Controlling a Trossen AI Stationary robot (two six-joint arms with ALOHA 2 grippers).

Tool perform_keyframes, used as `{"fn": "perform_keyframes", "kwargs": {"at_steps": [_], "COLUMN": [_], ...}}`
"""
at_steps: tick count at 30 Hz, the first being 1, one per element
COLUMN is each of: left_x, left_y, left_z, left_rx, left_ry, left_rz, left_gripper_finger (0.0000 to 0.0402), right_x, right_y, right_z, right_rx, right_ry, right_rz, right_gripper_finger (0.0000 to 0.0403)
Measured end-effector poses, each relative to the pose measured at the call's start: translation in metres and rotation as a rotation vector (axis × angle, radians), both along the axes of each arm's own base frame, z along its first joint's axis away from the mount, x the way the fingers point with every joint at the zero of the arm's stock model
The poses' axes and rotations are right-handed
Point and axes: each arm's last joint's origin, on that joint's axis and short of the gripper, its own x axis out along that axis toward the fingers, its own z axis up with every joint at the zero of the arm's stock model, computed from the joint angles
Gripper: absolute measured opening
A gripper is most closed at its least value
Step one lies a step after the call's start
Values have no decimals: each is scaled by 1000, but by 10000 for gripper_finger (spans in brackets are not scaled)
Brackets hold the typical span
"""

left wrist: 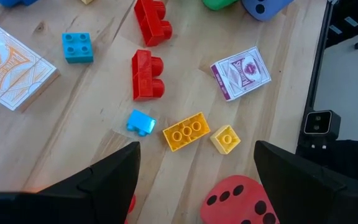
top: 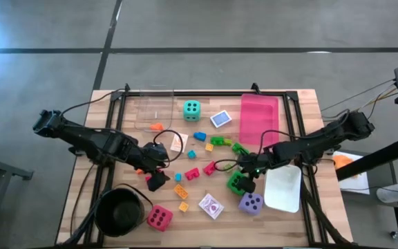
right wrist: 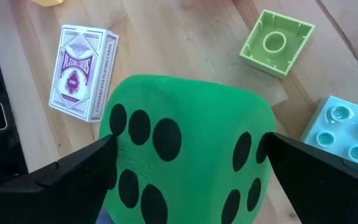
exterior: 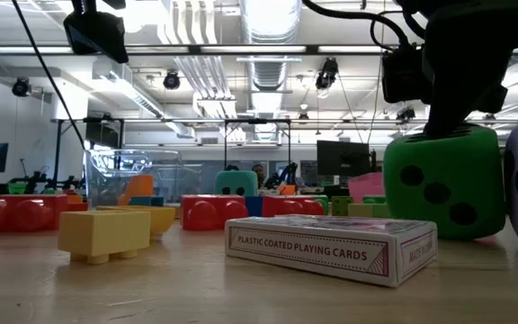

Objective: Pick & Place Toys
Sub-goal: Put the green die into the pink bin

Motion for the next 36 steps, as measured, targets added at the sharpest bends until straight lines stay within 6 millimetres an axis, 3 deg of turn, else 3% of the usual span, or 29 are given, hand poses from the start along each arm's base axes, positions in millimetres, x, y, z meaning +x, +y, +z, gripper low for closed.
{"fn": "perform_keyframes", "kwargs": {"at_steps": [7, 10, 15, 18, 27, 36], "left_x": [0, 0, 0, 0, 0, 0], "left_y": [0, 0, 0, 0, 0, 0], "left_z": [0, 0, 0, 0, 0, 0], "left_rx": [0, 0, 0, -2, -3, -3], "left_ry": [0, 0, 0, 0, 0, 0], "left_rz": [0, 0, 0, 3, 4, 4], "left_gripper_finger": [318, 318, 318, 318, 318, 318], "right_x": [2, 3, 3, 3, 1, -5], "right_y": [1, 2, 2, 3, 2, 0], "right_z": [0, -1, -2, -2, 2, 16], "right_rx": [7, 15, 49, 85, 120, 115], "right_ry": [0, -1, 14, 32, 37, -22], "right_rz": [7, 13, 1, -23, -66, -82], "right_gripper_finger": [386, 341, 233, 205, 195, 157]}}
